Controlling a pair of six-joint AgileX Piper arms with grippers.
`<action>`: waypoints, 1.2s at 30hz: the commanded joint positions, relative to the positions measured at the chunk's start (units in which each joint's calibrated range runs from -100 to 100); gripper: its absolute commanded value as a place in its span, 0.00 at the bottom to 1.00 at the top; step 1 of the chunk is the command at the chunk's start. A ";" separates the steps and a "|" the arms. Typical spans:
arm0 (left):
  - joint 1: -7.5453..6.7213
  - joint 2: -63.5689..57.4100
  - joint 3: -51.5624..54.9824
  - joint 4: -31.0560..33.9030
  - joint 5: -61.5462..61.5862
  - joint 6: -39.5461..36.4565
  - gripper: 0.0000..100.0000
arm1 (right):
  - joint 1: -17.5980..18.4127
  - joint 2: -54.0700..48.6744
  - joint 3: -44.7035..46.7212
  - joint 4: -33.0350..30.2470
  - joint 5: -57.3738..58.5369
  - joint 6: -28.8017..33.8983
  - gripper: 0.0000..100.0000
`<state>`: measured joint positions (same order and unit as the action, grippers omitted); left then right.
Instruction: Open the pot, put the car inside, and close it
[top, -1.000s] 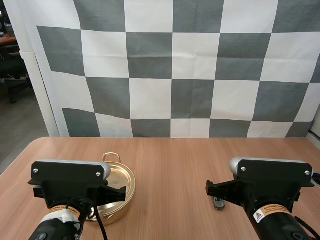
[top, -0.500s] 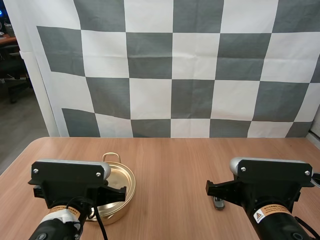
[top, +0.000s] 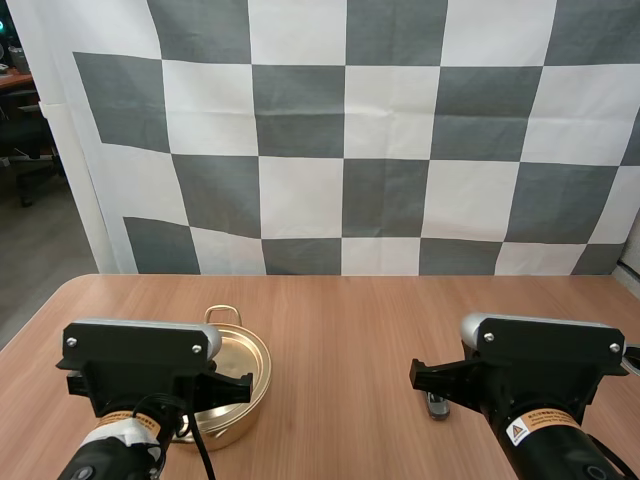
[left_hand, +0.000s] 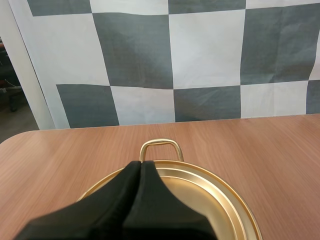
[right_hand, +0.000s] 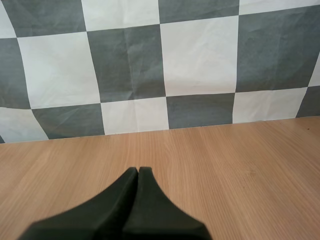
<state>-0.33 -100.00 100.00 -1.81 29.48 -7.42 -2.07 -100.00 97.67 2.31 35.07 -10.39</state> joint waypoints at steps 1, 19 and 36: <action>0.03 0.00 0.00 -0.03 -0.01 0.00 0.00 | 0.04 0.00 0.05 0.52 0.07 -0.05 0.00; -0.06 0.00 0.00 15.72 -37.76 9.22 0.00 | 0.04 0.00 -0.37 -26.42 -35.07 -0.05 0.00; -0.06 13.04 -45.76 -1.18 36.53 3.19 0.00 | 0.04 6.09 -13.34 -9.50 -1.27 -0.42 0.00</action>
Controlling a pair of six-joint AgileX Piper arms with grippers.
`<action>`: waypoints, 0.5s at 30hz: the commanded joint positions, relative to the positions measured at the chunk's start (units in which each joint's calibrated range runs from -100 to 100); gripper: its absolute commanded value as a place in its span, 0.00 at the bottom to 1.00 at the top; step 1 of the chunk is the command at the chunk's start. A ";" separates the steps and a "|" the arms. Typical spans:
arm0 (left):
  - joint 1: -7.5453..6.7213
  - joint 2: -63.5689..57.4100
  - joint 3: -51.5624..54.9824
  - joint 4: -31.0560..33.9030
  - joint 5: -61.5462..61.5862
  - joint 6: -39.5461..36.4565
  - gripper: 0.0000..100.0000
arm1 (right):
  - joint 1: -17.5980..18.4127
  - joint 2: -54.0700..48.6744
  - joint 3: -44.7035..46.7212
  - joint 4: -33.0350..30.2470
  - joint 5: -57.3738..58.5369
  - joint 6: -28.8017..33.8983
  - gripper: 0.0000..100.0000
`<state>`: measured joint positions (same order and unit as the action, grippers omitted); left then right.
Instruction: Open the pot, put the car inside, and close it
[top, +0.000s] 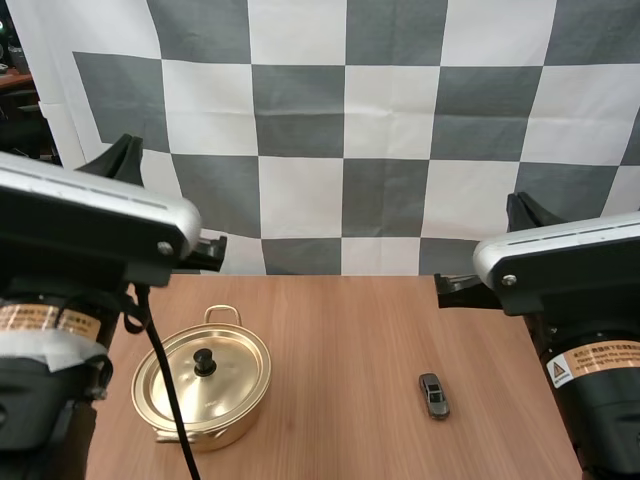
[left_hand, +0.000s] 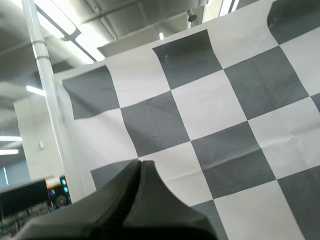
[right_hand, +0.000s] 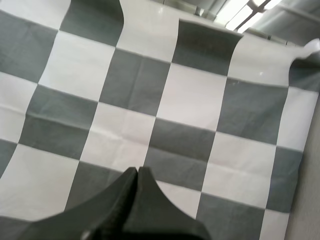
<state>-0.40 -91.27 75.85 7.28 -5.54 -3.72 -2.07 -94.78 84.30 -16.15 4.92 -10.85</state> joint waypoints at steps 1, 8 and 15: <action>0.01 6.34 -24.08 -10.41 77.95 -0.93 0.00 | 0.04 1.27 0.03 8.96 28.89 0.04 0.00; 0.01 22.55 -40.46 -10.41 101.24 -1.27 0.00 | 0.04 3.03 -1.68 8.85 29.89 -2.19 0.00; 0.01 32.94 -56.13 -10.29 105.54 -3.13 0.00 | 0.04 20.49 -26.71 15.04 51.53 -2.63 0.00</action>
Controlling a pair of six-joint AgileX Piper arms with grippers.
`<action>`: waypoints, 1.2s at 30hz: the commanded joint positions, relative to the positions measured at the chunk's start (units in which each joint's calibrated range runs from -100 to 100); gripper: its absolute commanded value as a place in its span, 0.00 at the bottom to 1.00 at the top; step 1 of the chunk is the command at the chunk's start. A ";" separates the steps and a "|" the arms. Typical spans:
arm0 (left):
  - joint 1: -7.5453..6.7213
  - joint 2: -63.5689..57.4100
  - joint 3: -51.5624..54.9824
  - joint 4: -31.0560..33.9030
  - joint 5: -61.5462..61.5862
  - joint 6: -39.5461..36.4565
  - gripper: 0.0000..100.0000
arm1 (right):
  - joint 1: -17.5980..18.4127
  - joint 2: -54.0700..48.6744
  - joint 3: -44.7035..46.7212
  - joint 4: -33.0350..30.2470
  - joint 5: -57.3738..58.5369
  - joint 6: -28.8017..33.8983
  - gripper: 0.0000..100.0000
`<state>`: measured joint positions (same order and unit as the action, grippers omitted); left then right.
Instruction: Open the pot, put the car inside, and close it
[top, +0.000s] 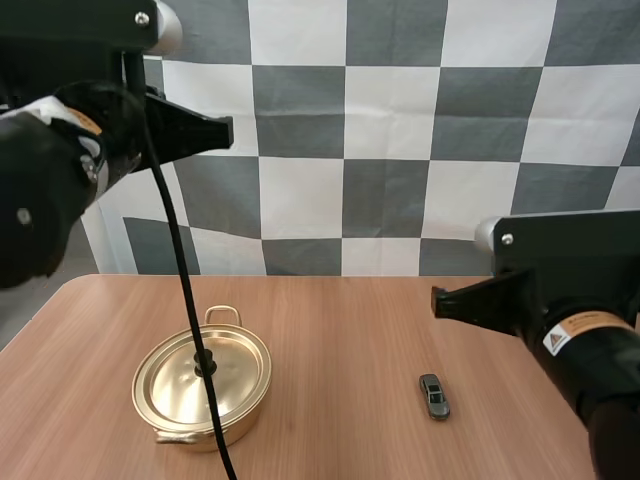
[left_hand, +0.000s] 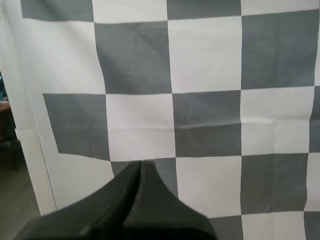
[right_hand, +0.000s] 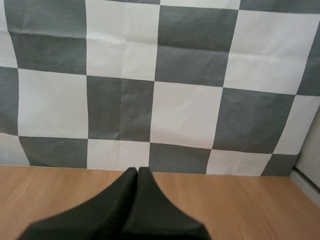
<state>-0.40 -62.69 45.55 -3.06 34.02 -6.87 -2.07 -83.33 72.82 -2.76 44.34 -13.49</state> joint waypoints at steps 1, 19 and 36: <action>0.01 4.93 -27.72 0.29 65.98 0.02 0.00 | 0.04 12.68 -20.64 2.76 16.87 0.01 0.00; 0.01 8.32 -19.52 4.16 65.98 8.94 0.00 | 0.04 38.48 -60.21 12.17 55.66 -5.58 0.00; 0.01 11.12 -7.76 4.05 65.98 8.83 0.00 | 0.04 37.94 -60.21 12.06 55.66 -5.58 0.00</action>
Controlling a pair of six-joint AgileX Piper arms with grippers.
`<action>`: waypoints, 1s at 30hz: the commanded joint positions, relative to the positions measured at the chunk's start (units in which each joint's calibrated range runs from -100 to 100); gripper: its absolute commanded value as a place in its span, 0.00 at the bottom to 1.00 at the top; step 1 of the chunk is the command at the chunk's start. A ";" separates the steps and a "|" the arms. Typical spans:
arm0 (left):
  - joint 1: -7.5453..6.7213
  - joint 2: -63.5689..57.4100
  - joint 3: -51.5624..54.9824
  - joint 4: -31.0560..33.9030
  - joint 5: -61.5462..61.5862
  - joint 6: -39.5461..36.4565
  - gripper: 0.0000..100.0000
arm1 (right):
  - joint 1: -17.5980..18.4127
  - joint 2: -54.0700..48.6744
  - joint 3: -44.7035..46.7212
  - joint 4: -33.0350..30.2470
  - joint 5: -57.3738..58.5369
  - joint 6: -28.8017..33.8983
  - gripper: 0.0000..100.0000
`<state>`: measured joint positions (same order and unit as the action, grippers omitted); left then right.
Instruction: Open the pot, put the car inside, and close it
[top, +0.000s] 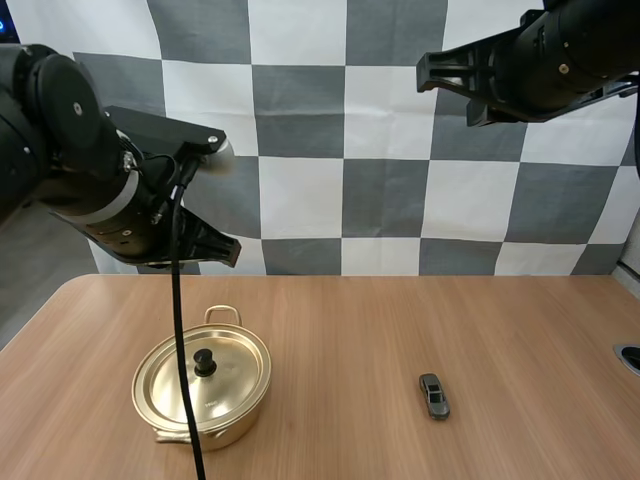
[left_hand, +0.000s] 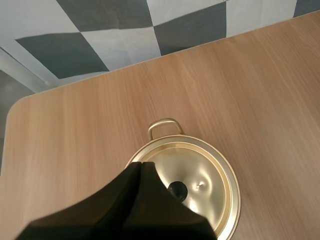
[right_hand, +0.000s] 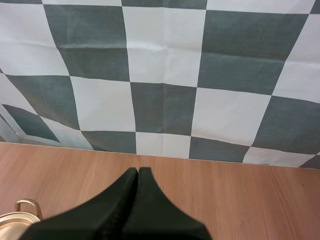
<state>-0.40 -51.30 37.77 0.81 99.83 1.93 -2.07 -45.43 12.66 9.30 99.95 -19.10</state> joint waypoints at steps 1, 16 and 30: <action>0.01 -0.88 0.01 0.18 0.17 0.03 0.00 | 0.04 0.04 -0.05 0.00 0.05 0.04 0.00; 0.01 1.90 0.01 2.31 0.17 7.96 1.00 | 0.04 0.04 -0.05 0.32 0.05 0.04 0.00; 0.01 3.24 7.87 -10.35 0.17 10.15 1.00 | 0.04 0.04 -0.05 0.21 0.05 0.04 0.00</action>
<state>-0.40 -48.25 43.19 -9.58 100.00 12.28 -2.07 -45.43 12.66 9.64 99.95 -19.10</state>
